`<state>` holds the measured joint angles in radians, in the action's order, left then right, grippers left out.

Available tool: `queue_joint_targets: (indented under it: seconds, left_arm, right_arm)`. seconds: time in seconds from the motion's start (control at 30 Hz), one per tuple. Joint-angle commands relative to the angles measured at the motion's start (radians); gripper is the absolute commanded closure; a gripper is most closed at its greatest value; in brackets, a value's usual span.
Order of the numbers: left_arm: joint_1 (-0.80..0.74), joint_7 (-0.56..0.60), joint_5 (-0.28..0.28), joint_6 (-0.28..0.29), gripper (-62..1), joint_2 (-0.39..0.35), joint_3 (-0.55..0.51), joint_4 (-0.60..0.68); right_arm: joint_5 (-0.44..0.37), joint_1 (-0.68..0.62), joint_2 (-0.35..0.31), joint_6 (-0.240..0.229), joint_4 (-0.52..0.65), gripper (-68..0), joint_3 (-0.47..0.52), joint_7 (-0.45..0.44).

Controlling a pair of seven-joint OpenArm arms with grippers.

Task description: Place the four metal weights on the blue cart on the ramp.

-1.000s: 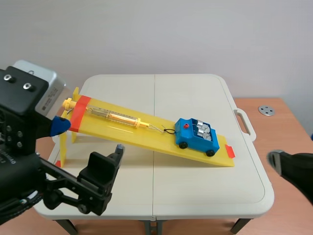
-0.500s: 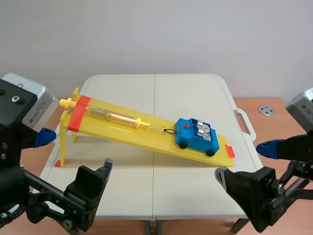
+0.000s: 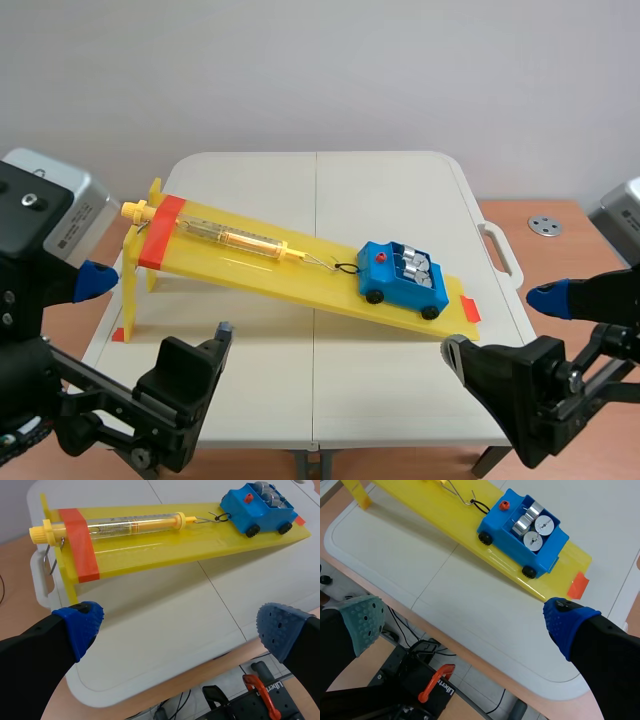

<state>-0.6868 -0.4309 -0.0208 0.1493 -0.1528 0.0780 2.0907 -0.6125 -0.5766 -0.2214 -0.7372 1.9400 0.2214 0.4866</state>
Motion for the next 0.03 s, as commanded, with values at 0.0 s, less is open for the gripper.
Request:
queue_joint_targets:
  seconds: [0.0]
  left_arm:
    - [0.0,0.1,-0.051,-0.05,-62.3,-0.018,-0.007,0.094]
  right_arm:
    - [-0.067,0.026,-0.017,0.012,0.043,-66.1,0.063,-0.153]
